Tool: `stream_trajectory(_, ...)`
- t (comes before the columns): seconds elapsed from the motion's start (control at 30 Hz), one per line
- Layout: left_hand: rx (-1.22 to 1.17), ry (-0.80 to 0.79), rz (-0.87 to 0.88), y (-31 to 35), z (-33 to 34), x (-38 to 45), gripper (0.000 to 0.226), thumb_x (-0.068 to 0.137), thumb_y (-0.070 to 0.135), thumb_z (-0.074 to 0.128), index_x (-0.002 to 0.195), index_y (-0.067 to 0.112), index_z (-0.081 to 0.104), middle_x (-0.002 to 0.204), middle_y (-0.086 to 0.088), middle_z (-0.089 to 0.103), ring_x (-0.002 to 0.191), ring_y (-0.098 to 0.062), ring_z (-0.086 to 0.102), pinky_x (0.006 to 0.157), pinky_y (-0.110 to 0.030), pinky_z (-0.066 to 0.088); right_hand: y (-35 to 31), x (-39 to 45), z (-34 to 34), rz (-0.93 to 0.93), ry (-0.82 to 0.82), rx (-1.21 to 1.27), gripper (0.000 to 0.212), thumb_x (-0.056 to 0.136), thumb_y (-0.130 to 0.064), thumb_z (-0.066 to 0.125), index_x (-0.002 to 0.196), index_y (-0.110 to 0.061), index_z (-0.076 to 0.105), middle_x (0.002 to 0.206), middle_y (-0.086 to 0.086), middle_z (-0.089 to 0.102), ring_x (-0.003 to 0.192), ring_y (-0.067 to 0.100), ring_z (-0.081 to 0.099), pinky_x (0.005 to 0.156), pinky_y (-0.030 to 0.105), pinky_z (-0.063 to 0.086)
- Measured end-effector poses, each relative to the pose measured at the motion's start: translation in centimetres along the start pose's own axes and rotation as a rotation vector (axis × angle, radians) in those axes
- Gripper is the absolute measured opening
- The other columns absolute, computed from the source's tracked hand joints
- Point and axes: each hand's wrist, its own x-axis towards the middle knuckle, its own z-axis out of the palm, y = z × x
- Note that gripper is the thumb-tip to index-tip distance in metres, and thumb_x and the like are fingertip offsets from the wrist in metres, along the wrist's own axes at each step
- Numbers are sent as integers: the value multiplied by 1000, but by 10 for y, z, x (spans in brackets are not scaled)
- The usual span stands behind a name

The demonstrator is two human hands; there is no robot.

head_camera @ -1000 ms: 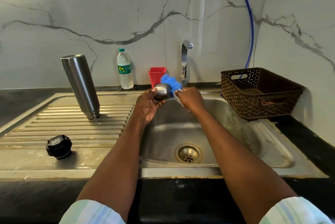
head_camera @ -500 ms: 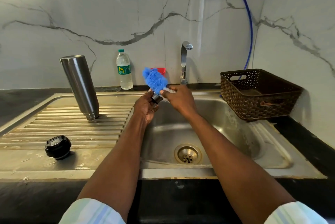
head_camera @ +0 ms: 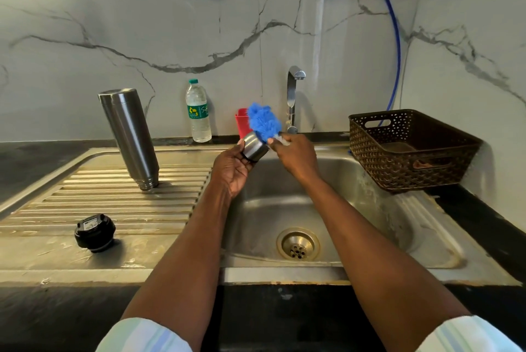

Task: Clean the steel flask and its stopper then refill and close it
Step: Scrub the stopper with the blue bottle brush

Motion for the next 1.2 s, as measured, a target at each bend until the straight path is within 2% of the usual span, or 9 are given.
stream_trajectory(0.13,38,32,7,-4,0,2,18,95,1,52,110,-5,59,97,-18,72,81,-25,73,78,-38,61,-9,-6,8,-112,-108,7,24,88,-41,66,97,-21,76,82,-1,73,76,16,66,66,32,50)
stream_trajectory(0.27,-25,-21,12,0,-3,1,33,83,3,63,114,-5,56,123,-27,63,114,-38,63,102,-50,50,-2,3,5,20,17,-42,27,91,-41,61,89,-16,73,82,5,68,78,23,63,65,31,47)
stream_trajectory(0.43,45,-4,25,-2,-3,3,19,95,5,53,112,-2,59,111,-21,68,95,-28,69,91,-40,55,-8,-4,6,-95,-124,22,27,88,-43,67,97,-19,77,82,-1,72,75,17,66,62,32,49)
stream_trajectory(0.57,58,-55,17,1,-4,1,41,82,10,67,119,-5,57,129,-27,60,119,-40,58,110,-49,42,-3,4,0,29,8,-9,24,91,-39,62,77,-20,68,76,5,66,72,22,61,61,30,42)
stream_trajectory(0.73,207,-60,41,-2,-2,-3,17,93,6,57,108,1,63,102,-16,72,87,-25,71,78,-33,61,-6,-4,-3,-79,-151,40,17,90,-38,67,90,-22,75,65,-10,61,57,0,53,48,15,34)
stream_trajectory(0.9,138,-70,-6,1,-1,-5,42,87,9,63,126,-4,55,126,-25,62,114,-36,62,105,-45,47,-1,7,-5,24,14,21,26,93,-38,62,89,-15,73,86,8,69,78,22,63,65,29,44)
stream_trajectory(0.97,134,-62,-5,0,-3,-3,33,92,7,59,123,-4,57,120,-23,66,108,-33,66,99,-41,53,-5,2,-6,-45,-69,56,20,92,-38,64,82,-21,71,78,4,68,69,14,61,60,26,42)
stream_trajectory(1.03,168,-47,2,-3,-3,-1,20,96,6,53,113,-1,61,100,-17,73,87,-25,73,82,-34,60,-9,-5,1,-97,-143,45,22,89,-39,67,90,-20,76,77,1,70,68,12,63,59,26,43)
stream_trajectory(1.2,115,-41,-24,2,-3,-4,45,81,9,62,123,-5,55,115,-23,67,106,-35,66,102,-48,48,-5,4,5,26,23,68,25,94,-36,62,95,-14,73,80,3,65,75,20,61,58,26,39)
